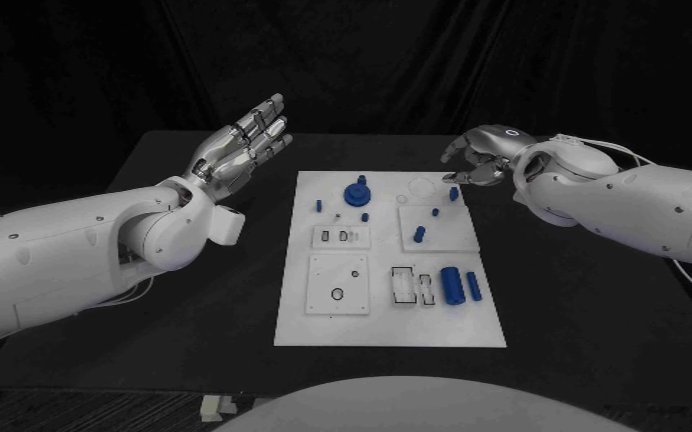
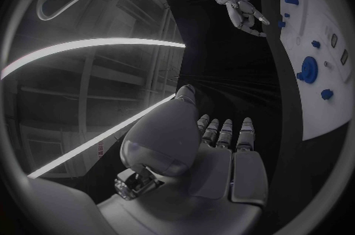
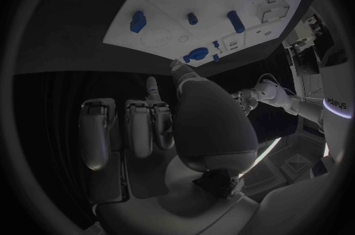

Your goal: Assemble the parts on the task board

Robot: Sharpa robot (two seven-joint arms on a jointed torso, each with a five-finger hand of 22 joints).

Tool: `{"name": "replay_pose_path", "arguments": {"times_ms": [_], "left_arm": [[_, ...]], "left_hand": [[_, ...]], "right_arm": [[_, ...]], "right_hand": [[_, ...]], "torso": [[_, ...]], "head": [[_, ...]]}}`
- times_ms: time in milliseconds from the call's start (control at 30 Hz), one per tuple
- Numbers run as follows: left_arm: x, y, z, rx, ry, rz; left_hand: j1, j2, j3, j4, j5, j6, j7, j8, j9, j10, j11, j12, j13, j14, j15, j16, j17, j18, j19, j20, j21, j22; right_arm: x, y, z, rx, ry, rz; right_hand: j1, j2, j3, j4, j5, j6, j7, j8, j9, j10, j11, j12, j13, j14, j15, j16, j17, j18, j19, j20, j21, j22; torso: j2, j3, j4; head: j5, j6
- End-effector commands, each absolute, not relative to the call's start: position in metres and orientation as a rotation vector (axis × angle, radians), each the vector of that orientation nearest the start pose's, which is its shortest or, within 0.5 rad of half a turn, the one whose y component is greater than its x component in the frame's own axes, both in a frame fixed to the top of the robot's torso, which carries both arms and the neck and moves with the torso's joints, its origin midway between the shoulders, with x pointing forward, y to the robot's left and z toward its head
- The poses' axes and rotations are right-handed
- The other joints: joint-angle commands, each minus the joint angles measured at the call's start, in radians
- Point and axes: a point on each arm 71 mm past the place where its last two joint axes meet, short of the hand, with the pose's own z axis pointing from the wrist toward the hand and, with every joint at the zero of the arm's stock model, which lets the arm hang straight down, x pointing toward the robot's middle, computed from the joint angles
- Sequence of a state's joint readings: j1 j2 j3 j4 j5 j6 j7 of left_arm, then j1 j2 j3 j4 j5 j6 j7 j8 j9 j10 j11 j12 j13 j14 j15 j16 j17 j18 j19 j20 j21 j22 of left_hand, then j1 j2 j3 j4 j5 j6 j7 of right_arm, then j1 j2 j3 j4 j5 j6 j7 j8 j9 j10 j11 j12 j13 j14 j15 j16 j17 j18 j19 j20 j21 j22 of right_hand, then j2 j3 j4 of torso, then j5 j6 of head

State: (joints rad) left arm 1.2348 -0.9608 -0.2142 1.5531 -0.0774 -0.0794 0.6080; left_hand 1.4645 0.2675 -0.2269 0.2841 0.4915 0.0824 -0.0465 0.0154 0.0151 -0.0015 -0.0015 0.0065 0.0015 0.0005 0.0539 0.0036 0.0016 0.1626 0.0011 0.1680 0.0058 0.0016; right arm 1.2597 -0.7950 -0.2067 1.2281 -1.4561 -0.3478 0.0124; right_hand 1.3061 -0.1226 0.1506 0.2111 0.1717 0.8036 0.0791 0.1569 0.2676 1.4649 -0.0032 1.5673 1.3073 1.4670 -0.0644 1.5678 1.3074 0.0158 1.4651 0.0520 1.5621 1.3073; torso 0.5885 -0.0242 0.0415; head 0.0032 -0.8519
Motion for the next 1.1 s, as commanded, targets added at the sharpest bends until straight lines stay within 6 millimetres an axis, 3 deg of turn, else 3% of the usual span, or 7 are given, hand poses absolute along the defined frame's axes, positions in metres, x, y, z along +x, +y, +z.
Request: {"name": "replay_pose_path", "arguments": {"times_ms": [33,500,1100], "left_arm": [[0.456,0.247,-0.204,-0.913,1.46,-1.731],[0.456,0.247,-0.205,-0.916,1.466,-1.733],[0.455,0.246,-0.207,-0.919,1.476,-1.743]], "left_hand": [[0.01,0.003,0.005,0.003,0.003,0.004,-0.004,0.004,0.002,0.002,0.005,-0.007,-0.002,0.0,0.006,-0.004,-0.002,0.017,-0.001,0.008,-0.006,-0.002],[0.012,0.002,0.006,0.002,0.006,0.005,-0.003,0.004,0.002,0.002,0.005,-0.007,-0.002,0.0,0.009,-0.004,-0.002,0.017,-0.001,0.009,-0.006,-0.002],[0.022,0.001,0.01,-0.004,0.013,0.004,0.001,0.003,0.001,0.002,0.003,-0.007,-0.002,0.0,0.013,-0.004,-0.002,0.016,-0.001,0.012,-0.006,-0.001]], "right_arm": [[0.522,-0.271,-0.229,-0.203,1.717,0.427],[0.518,-0.287,-0.248,-0.176,1.768,0.38],[0.521,-0.295,-0.256,-0.161,1.785,0.345]], "right_hand": [[0.013,-0.002,-0.001,0.008,-0.006,-0.007,0.0,0.0,-0.001,0.106,-0.009,0.003,0.263,0.104,-0.005,0.003,0.263,-0.014,0.102,-0.008,0.004,0.261],[0.029,-0.009,-0.003,0.016,-0.001,-0.02,0.003,-0.004,-0.006,0.106,-0.008,0.003,0.263,0.104,-0.004,0.003,0.263,-0.013,0.101,-0.008,0.002,0.26],[0.064,-0.022,-0.007,0.019,-0.016,-0.016,0.004,0.005,-0.005,0.106,-0.006,0.003,0.263,0.104,-0.003,0.003,0.263,-0.012,0.097,-0.007,-0.004,0.258]], "torso": [[0.0,-0.0002,0.0012],[0.0,0.0001,0.0004],[0.0,-0.0002,-0.0005]], "head": [[-0.002,-0.003],[-0.002,-0.012],[-0.008,-0.012]]}}
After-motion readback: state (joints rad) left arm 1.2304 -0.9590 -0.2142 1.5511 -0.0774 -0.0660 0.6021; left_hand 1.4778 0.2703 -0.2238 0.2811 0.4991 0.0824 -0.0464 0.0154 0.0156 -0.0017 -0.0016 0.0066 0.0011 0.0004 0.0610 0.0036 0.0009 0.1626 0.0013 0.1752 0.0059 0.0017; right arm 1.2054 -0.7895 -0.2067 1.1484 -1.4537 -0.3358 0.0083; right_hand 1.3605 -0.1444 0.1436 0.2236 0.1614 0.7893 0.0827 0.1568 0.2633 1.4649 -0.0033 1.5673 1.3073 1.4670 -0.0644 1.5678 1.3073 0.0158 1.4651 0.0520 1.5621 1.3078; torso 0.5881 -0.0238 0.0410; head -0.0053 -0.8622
